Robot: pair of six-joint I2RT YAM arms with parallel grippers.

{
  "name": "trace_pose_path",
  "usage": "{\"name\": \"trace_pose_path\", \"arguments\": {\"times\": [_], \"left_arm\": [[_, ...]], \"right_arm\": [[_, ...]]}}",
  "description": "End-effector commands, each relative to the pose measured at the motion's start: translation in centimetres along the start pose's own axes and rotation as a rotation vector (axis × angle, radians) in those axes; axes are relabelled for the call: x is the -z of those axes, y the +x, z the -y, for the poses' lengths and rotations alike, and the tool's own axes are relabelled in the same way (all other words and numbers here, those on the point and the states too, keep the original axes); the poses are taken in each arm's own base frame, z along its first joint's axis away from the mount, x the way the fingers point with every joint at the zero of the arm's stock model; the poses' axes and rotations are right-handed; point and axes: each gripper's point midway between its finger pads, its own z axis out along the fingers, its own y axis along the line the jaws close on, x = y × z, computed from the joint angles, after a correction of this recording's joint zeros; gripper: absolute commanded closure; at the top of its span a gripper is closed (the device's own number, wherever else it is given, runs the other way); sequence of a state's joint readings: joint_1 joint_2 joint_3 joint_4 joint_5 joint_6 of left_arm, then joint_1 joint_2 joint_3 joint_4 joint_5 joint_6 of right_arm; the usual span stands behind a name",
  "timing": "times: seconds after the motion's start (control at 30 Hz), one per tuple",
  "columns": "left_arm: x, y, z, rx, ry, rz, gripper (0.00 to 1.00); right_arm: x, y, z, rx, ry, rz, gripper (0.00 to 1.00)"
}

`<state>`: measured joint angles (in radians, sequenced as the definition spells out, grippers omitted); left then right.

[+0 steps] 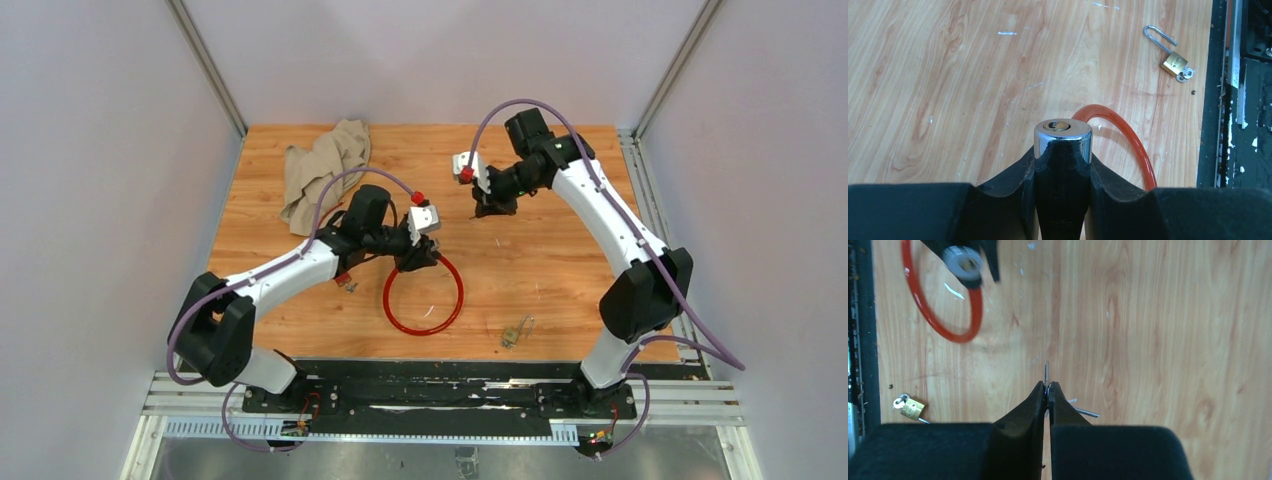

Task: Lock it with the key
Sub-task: Place the key at the center of the board.

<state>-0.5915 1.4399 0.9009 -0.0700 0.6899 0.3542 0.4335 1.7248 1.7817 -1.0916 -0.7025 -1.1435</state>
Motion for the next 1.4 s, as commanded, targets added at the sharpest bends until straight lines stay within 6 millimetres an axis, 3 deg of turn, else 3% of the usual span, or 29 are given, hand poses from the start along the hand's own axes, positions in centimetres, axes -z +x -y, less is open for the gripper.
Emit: {"name": "trace_pose_path", "arguments": {"times": [0.0,0.07,0.13,0.2,0.3,0.37,0.57,0.73,0.83,0.97,1.1,1.13,1.23,1.37], "left_arm": [[1.2,-1.0,-2.0,0.041,-0.103,0.019,1.00],[1.8,-0.7,-4.7,0.116,-0.202,0.026,1.00],[2.2,-0.4,-7.0,0.224,-0.264,0.036,1.00],[2.4,-0.4,-9.5,0.336,-0.307,0.049,1.00],[0.9,0.5,-11.3,0.501,-0.256,0.048,0.99],[-0.8,0.8,-12.0,0.573,-0.195,0.049,0.96],[-5.4,4.6,-14.7,0.737,-0.141,-0.037,0.81],[-6.6,7.1,-15.3,0.784,-0.144,-0.083,0.71],[-6.8,7.7,-15.1,0.828,-0.115,-0.092,0.57],[-6.0,8.1,-15.3,0.858,-0.118,-0.097,0.31],[-4.2,8.6,-16.1,0.861,-0.163,-0.113,0.23],[-3.7,8.9,-16.4,0.855,-0.186,-0.121,0.15],[-1.7,9.5,-17.2,0.824,-0.271,-0.165,0.10],[1.7,8.8,-18.5,0.709,-0.423,-0.199,0.09]], "right_arm": [[-0.8,5.6,1.6,-0.338,0.130,0.001,0.99],[-2.8,8.2,1.4,-0.462,0.163,-0.007,0.99],[-5.0,9.6,0.6,-0.586,0.131,0.017,0.99],[-6.8,10.1,0.2,-0.705,0.089,0.071,0.99],[-8.8,10.8,0.5,-0.840,0.060,0.142,0.99],[-9.8,11.4,1.0,-0.902,0.050,0.162,0.99],[-11.0,13.1,1.9,-1.060,0.029,0.163,0.99],[-10.6,14.2,1.7,-1.077,0.043,0.146,0.99],[-10.7,14.4,1.2,-1.078,0.036,0.140,0.99],[-11.0,14.7,1.0,-1.087,0.033,0.135,0.99],[-11.0,14.7,1.2,-1.102,0.045,0.141,0.99],[-11.0,14.9,1.3,-1.108,0.056,0.134,0.99],[-10.9,15.3,1.9,-1.131,0.097,0.105,0.99],[-12.2,16.7,1.1,-1.169,0.100,0.044,0.97]]}}
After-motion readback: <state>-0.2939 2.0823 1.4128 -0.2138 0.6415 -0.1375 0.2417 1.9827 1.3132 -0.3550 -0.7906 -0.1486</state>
